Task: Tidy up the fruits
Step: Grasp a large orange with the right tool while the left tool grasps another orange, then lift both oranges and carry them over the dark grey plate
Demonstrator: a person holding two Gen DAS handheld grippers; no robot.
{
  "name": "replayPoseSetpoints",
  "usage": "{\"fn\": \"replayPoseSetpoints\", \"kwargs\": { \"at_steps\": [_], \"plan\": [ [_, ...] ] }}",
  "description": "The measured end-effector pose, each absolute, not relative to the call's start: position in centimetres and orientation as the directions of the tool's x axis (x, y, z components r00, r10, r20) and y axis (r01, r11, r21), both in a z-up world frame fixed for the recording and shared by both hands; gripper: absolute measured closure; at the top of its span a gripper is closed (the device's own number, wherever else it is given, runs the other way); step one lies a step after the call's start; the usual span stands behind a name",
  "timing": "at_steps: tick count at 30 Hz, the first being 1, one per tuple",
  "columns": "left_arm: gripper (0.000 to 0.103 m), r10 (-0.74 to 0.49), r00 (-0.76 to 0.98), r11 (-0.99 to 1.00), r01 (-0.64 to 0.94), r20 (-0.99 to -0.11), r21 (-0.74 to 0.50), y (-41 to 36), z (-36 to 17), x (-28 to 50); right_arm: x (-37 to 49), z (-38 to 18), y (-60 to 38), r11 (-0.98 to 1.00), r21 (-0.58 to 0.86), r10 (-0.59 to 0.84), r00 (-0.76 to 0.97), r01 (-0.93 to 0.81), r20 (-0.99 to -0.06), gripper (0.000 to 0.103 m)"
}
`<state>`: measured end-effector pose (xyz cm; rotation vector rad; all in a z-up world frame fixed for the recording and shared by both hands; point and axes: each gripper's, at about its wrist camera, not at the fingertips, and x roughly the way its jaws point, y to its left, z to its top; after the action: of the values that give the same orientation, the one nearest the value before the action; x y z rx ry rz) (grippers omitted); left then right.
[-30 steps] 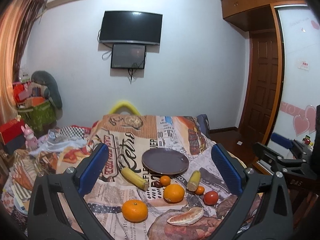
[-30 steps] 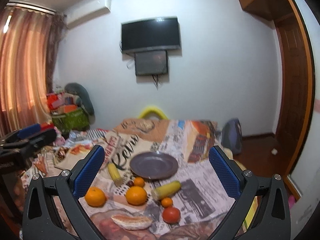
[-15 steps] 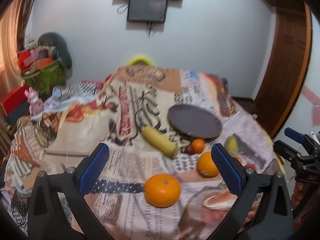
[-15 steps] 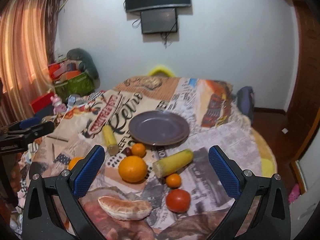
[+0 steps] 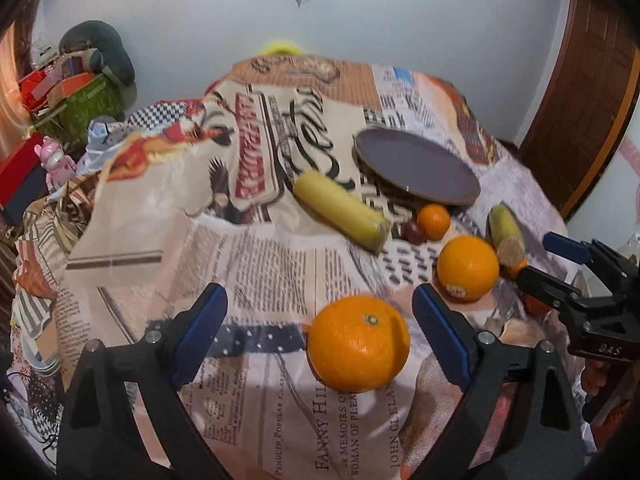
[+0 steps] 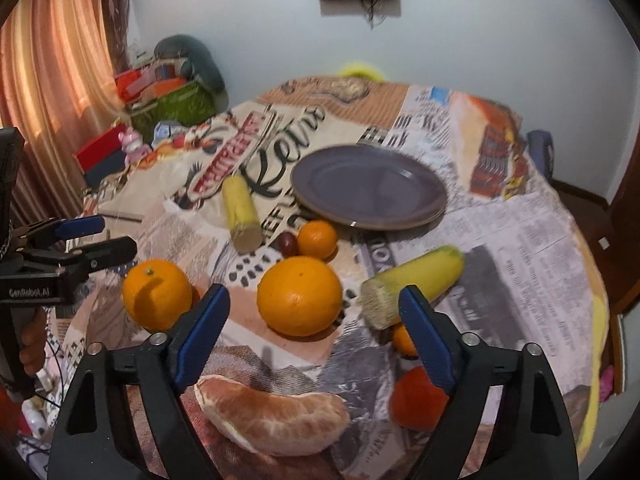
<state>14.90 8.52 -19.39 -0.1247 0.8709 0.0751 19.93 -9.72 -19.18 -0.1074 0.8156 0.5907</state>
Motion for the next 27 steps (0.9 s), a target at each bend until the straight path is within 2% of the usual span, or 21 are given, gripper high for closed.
{"fn": "replayPoseSetpoints", "kwargs": {
  "at_steps": [4, 10, 15, 19, 21, 23, 24, 27],
  "plan": [
    [0.008, 0.008, 0.609, 0.993, -0.100, -0.793, -0.067, 8.0, -20.8, 15.5, 20.5, -20.5, -8.9, 0.827, 0.149, 0.456, 0.493, -0.542, -0.741, 0.026],
    [0.007, -0.022, 0.586, 0.991, -0.092, -0.810, -0.093, 8.1, -22.0, 16.1, 21.5, -21.9, -8.2, 0.822, 0.173, 0.454, 0.440, -0.543, -0.775, 0.027],
    [0.007, -0.036, 0.585, 0.997, -0.031, -0.810, -0.066, 7.0, -22.4, 16.1, 22.2, -22.5, -7.4, 0.826, 0.180, 0.445, 0.424, -0.534, -0.789, 0.027],
    [0.021, -0.060, 0.559, 0.997, -0.008, -0.827, -0.078, 6.5, -23.4, 16.5, 22.7, -23.2, -6.7, 0.825, 0.182, 0.435, 0.394, -0.536, -0.810, 0.027],
    [0.024, -0.084, 0.548, 0.994, -0.006, -0.832, -0.105, 6.7, -23.8, 16.7, 23.0, -23.7, -6.5, 0.825, 0.189, 0.432, 0.380, -0.532, -0.818, 0.027],
    [0.031, -0.110, 0.545, 0.991, -0.003, -0.831, -0.133, 6.8, -23.9, 16.7, 23.3, -23.9, -6.7, 0.830, 0.200, 0.432, 0.373, -0.521, -0.821, 0.031],
    [0.033, -0.118, 0.547, 0.990, 0.002, -0.829, -0.140, 6.7, -23.9, 16.7, 23.5, -24.0, -6.9, 0.833, 0.199, 0.428, 0.375, -0.515, -0.822, 0.037],
    [0.033, -0.110, 0.550, 0.992, 0.007, -0.828, -0.127, 6.4, -23.8, 16.7, 23.6, -23.9, -7.1, 0.829, 0.215, 0.441, 0.367, -0.516, -0.819, 0.039]
  ]
}}
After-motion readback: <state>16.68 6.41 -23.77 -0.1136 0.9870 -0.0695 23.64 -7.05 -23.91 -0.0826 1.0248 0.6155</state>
